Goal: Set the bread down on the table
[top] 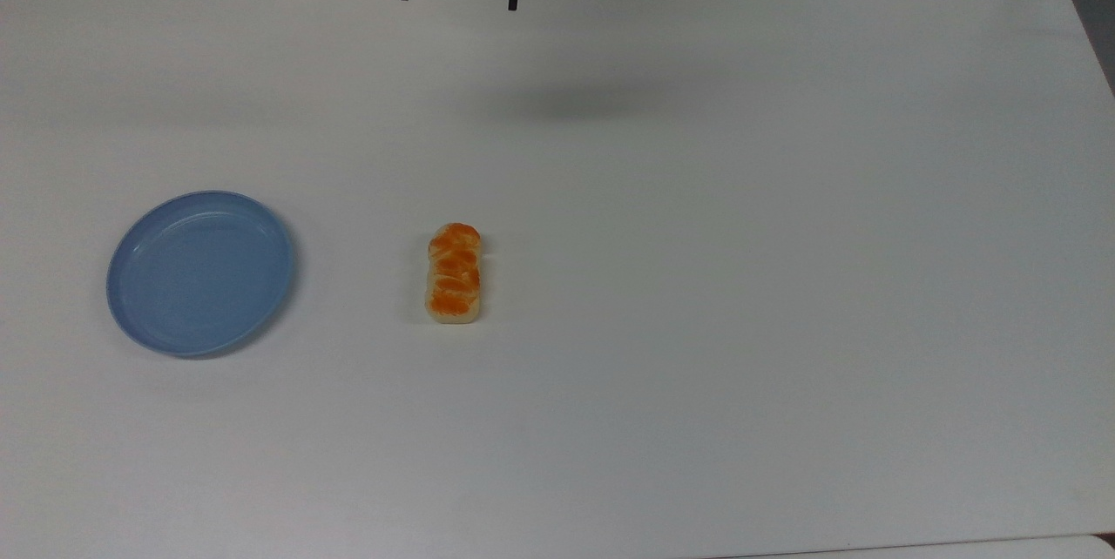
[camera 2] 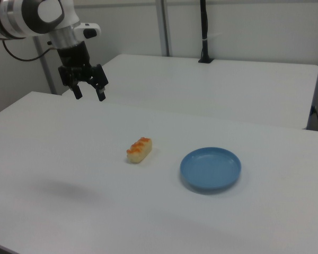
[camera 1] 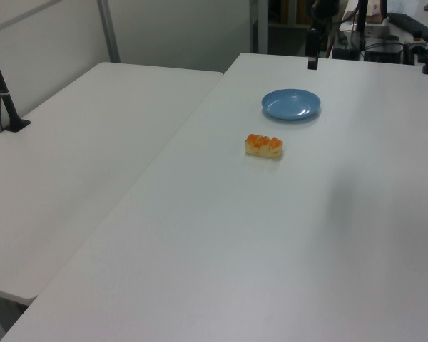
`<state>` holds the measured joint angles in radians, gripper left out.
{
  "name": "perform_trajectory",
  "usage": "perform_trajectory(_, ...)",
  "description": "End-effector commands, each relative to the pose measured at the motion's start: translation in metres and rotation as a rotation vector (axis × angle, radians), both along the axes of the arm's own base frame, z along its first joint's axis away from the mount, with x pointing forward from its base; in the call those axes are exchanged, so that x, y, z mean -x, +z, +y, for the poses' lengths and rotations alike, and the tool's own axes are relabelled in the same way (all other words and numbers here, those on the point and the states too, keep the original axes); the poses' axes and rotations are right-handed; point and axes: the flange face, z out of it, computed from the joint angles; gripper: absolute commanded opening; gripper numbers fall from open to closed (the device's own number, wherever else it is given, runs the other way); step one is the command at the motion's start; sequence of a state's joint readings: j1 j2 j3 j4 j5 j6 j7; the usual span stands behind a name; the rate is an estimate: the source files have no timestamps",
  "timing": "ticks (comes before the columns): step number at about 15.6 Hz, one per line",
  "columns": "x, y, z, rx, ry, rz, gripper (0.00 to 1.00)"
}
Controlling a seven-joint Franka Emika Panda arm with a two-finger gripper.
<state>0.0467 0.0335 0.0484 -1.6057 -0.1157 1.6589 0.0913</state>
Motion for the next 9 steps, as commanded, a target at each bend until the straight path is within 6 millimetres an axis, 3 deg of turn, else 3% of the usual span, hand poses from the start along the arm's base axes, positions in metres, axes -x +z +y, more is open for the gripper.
perform_trajectory(1, 0.0097, 0.0018, -0.0050, -0.024, -0.032, 0.005, 1.00)
perform_trajectory(9, 0.0130, 0.0083, -0.0104, -0.074, -0.049, 0.003, 1.00)
